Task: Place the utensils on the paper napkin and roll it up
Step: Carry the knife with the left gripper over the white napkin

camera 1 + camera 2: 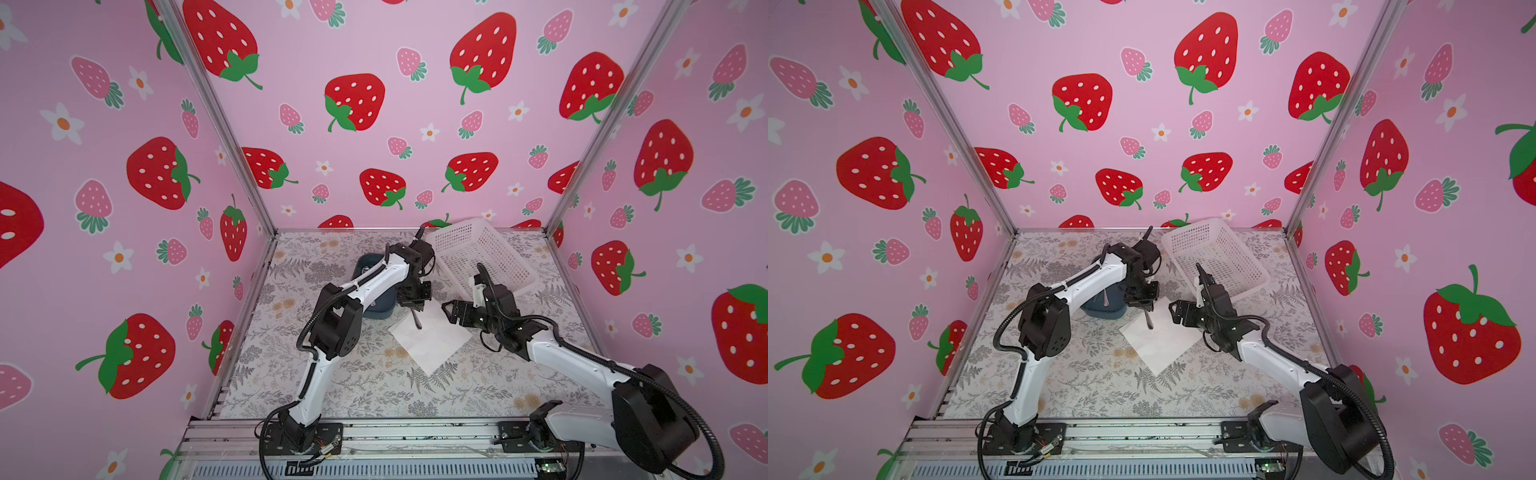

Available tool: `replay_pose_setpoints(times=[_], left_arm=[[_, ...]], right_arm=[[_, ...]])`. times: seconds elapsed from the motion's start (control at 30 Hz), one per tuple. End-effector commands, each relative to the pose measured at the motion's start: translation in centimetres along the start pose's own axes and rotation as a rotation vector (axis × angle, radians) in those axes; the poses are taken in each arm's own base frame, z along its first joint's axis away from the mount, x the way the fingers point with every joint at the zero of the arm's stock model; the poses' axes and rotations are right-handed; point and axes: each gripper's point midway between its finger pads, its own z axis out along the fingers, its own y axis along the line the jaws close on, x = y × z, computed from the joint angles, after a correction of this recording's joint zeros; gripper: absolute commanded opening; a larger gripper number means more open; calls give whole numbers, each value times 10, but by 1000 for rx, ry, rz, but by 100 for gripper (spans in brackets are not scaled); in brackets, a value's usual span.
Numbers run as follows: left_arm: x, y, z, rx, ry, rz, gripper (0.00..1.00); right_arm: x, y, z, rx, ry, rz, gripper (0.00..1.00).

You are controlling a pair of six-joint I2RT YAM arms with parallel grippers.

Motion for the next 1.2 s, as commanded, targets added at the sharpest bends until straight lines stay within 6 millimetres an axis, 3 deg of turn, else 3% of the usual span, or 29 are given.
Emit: replay_pose_setpoints(times=[0.0,0.27,0.73,1.17], left_arm=[[-5,2,-5,-25,-51,-27,18],[-17,30,13,-167,-71,-74,25],[-31,40,40,-211,-49,-118,29],[-26,50,58,-250,-10,-121,16]], right_arm=[[-1,-4,-2,13,-13,11,89],[3,-3,6,1,20,-12,89],[13,-2,16,-23,72,-25,89],[16,-3,19,-20,87,-27,89]])
